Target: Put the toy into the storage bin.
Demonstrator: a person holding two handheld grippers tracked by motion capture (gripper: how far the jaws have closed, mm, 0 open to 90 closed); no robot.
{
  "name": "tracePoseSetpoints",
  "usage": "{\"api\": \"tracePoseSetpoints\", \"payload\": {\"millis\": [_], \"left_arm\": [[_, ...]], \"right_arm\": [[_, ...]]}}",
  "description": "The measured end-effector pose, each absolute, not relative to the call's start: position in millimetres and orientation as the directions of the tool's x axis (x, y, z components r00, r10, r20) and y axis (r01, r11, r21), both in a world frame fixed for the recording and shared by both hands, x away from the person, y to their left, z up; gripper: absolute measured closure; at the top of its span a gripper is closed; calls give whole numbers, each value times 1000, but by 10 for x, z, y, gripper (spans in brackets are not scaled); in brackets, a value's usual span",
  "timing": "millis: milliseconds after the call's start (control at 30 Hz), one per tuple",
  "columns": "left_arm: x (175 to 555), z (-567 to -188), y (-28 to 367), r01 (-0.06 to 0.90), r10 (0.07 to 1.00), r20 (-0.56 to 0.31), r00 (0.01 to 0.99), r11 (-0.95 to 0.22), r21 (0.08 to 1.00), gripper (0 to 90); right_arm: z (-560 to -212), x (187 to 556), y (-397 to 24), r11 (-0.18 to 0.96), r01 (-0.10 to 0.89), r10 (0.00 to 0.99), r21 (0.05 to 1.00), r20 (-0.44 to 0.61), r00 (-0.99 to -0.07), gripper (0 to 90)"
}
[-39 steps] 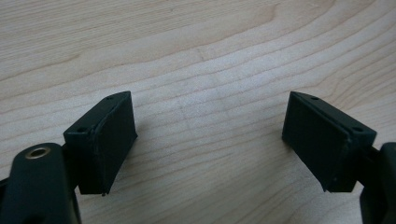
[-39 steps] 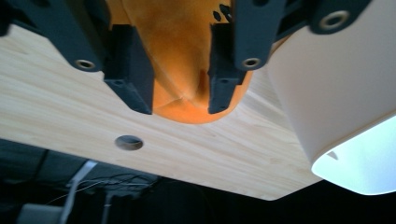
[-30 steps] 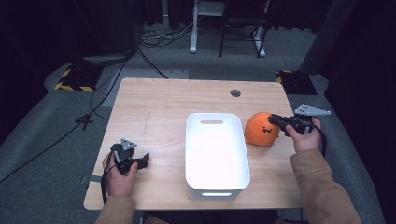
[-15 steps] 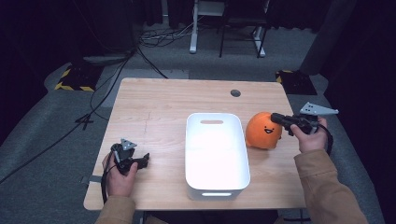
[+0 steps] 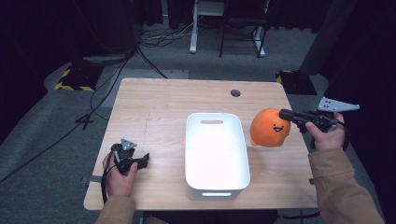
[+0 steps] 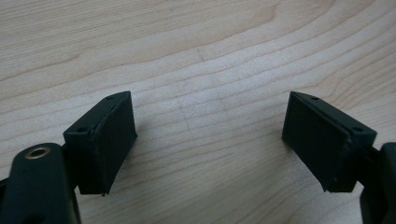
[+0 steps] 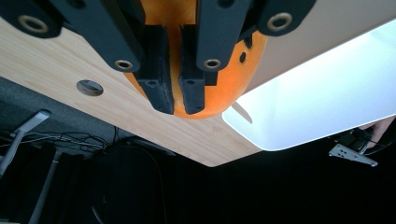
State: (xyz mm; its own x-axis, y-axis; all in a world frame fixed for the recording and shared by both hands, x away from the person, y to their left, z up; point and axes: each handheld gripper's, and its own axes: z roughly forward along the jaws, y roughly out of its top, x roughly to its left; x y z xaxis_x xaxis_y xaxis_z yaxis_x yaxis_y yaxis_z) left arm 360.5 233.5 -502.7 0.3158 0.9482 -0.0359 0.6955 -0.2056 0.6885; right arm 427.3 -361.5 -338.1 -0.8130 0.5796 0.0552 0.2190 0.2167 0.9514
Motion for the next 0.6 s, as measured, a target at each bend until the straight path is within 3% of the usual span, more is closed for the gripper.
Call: {"api": "tracePoseSetpoints", "payload": {"millis": [600], "left_arm": [[3604,-5029,2334,695,948,-36,315,-205,689,178]], "right_arm": [[-2792,4036,-3507,232,103,514,967,-32,-857,846]]}}
